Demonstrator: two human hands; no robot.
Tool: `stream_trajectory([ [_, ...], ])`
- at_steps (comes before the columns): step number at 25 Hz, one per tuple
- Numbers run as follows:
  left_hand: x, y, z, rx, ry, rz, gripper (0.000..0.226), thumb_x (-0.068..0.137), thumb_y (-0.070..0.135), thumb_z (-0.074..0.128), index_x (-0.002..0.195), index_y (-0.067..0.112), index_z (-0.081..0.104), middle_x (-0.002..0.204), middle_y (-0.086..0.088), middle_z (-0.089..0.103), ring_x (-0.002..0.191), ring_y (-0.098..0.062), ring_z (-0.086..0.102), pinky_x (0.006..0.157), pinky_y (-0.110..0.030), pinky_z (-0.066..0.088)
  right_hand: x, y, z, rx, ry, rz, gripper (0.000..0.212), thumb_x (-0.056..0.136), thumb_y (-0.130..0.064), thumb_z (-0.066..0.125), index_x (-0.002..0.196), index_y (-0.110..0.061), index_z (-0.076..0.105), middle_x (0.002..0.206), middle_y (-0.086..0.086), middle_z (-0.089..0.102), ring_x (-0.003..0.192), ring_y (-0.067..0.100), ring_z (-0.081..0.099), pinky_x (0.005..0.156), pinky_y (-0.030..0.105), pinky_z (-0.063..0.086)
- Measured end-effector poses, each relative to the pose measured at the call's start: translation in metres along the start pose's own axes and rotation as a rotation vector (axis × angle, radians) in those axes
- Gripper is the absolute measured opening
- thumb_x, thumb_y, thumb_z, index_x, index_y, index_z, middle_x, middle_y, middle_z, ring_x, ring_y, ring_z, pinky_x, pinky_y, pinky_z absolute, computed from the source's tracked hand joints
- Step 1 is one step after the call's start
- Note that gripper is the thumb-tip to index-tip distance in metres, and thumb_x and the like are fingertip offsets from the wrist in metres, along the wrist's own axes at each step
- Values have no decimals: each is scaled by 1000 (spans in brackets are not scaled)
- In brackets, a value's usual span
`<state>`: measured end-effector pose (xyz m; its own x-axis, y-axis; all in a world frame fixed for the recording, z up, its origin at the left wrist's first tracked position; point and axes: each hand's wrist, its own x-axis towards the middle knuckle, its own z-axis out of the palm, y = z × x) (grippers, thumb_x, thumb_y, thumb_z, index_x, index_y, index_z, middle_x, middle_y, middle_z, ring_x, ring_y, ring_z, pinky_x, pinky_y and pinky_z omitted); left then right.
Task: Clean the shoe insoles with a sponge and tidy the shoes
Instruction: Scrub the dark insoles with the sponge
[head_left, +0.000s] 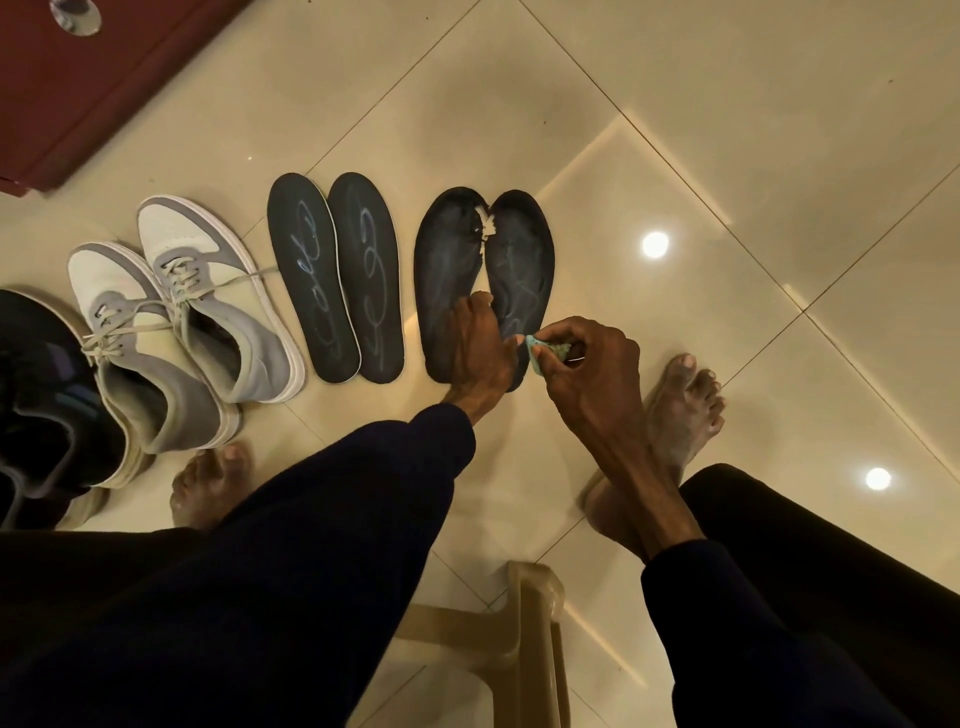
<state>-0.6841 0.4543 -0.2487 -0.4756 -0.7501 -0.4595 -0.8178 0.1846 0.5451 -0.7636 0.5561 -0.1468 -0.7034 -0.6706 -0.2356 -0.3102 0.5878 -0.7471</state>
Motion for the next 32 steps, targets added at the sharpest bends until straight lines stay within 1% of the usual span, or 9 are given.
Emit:
stream_trajectory([
  [3, -1, 3, 8, 40, 20, -22, 64, 87, 22, 80, 137, 4, 44, 134, -17, 49, 121, -28, 51, 100, -32, 43, 1, 5, -2, -20, 75, 8, 17, 89, -19, 79, 96, -4, 76, 92, 8, 75, 75, 8, 61, 73, -2, 43],
  [7, -6, 1, 9, -51, -41, -93, 55, 84, 7, 79, 130, 4, 48, 130, -14, 48, 117, -26, 53, 90, -21, 39, 1, 0, -10, -42, 159, 35, 15, 91, -18, 75, 98, -5, 74, 93, 7, 73, 77, 7, 59, 73, -4, 42],
  [11, -13, 4, -9, -267, -278, -195, 41, 88, 3, 76, 124, 5, 58, 118, -8, 62, 110, -24, 63, 79, -21, 48, 5, -21, -27, -17, 194, 29, 15, 92, -18, 75, 100, -5, 73, 96, 3, 70, 79, 8, 61, 74, -4, 42],
  [15, -35, 20, -71, -754, -587, -253, 43, 92, -1, 65, 134, 6, 59, 124, -17, 65, 121, -35, 61, 97, -38, 56, 16, -68, -55, 32, 214, 3, 12, 91, -18, 76, 100, -11, 75, 97, 1, 73, 83, 7, 66, 74, 0, 46],
  [17, -48, 36, -110, -972, -634, -275, 47, 89, -4, 61, 134, 11, 61, 127, -21, 64, 125, -39, 58, 104, -46, 51, 16, -96, -71, 45, 167, -31, 11, 89, -18, 78, 99, -12, 76, 96, -2, 73, 81, 4, 66, 72, 0, 46],
  [21, -88, 81, -201, -1281, -647, -258, 53, 90, -7, 41, 135, 11, 64, 130, -17, 65, 119, -29, 59, 111, -43, 44, -6, -159, -103, 42, 50, -115, 10, 88, -20, 80, 97, -17, 76, 91, -8, 71, 79, -1, 65, 67, 3, 48],
  [25, -151, 125, -291, -1482, -618, -221, 34, 101, 21, 46, 102, 9, 77, 106, -10, 73, 103, -24, 67, 96, -35, 53, -44, -232, -119, 72, 83, -276, 11, 87, -19, 81, 97, -16, 77, 91, -8, 72, 81, -1, 66, 74, 11, 54],
  [29, -213, 134, -344, -1568, -616, -178, 66, 103, 60, 42, 139, 7, 61, 119, -16, 71, 105, -28, 71, 95, -43, 56, -87, -288, -129, 139, 62, -429, 15, 85, -19, 83, 99, -15, 78, 93, -8, 74, 85, 1, 68, 77, 14, 55],
  [32, -272, 117, -378, -1569, -547, -143, 66, 103, 61, 40, 138, 9, 60, 121, -16, 72, 102, -28, 73, 87, -43, 61, -139, -318, -133, 147, -3, -531, 19, 85, -21, 82, 102, -13, 78, 99, -2, 73, 88, 8, 69, 79, 22, 59],
])
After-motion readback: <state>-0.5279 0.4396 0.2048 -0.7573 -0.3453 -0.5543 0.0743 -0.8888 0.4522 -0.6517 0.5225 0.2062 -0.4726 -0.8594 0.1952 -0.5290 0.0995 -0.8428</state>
